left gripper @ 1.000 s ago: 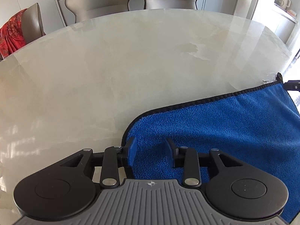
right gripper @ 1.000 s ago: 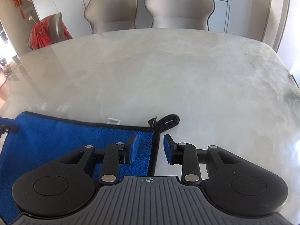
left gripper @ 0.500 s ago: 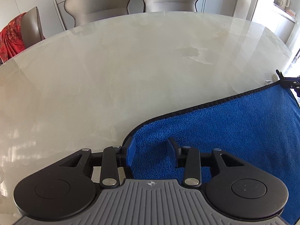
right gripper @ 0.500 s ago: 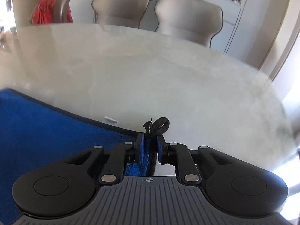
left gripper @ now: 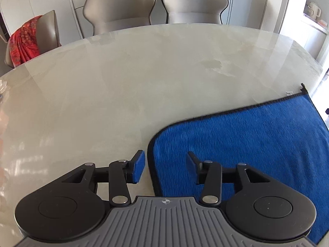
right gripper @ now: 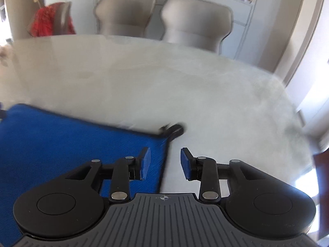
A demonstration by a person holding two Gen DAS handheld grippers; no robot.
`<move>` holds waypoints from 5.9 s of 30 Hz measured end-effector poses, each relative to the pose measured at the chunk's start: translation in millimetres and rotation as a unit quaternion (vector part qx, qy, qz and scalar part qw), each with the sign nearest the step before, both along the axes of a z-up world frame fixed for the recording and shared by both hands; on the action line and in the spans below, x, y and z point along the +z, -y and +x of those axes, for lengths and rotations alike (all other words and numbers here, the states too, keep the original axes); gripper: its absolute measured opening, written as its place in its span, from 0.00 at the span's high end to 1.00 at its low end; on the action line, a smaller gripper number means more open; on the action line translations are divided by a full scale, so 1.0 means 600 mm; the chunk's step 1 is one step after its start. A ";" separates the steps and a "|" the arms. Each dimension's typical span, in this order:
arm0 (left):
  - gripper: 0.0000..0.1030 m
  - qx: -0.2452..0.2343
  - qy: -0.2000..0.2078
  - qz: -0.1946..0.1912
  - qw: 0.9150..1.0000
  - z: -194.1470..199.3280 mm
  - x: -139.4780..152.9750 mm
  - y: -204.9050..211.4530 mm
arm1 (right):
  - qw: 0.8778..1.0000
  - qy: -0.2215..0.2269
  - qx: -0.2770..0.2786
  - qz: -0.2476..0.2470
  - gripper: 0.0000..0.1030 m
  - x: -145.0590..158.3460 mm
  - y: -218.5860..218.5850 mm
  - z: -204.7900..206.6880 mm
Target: Fold towel
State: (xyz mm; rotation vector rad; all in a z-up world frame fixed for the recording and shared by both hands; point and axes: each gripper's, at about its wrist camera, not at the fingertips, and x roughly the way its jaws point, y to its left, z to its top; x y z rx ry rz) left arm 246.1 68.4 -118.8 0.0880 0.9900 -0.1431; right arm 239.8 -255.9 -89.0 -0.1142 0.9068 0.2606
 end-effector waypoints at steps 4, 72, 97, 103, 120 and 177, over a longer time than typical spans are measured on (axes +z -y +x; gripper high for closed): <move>0.55 0.003 -0.022 -0.013 1.000 -0.064 -0.005 -0.004 | 0.997 -0.054 0.064 0.006 0.67 -0.003 -0.040 -0.112; 0.72 0.121 -0.126 -0.177 0.969 -0.179 -0.027 -0.088 | 0.956 0.025 0.292 -0.009 0.59 -0.002 -0.424 -0.318; 0.98 0.116 -0.128 -0.245 0.954 -0.172 0.001 -0.088 | 0.954 0.074 0.288 -0.037 0.47 -0.023 -0.494 -0.340; 0.98 0.111 -0.129 -0.245 0.954 -0.166 0.005 -0.086 | 0.968 0.056 0.243 -0.031 0.80 -0.036 -0.487 -0.329; 0.54 0.147 -0.150 -0.273 0.939 -0.046 -0.031 -0.148 | 0.975 0.061 0.213 0.028 0.92 0.023 -0.421 -0.333; 0.98 -0.145 -0.118 -0.213 0.959 0.123 0.070 0.310 | 0.964 0.026 -0.090 0.247 0.92 0.011 -0.056 -0.328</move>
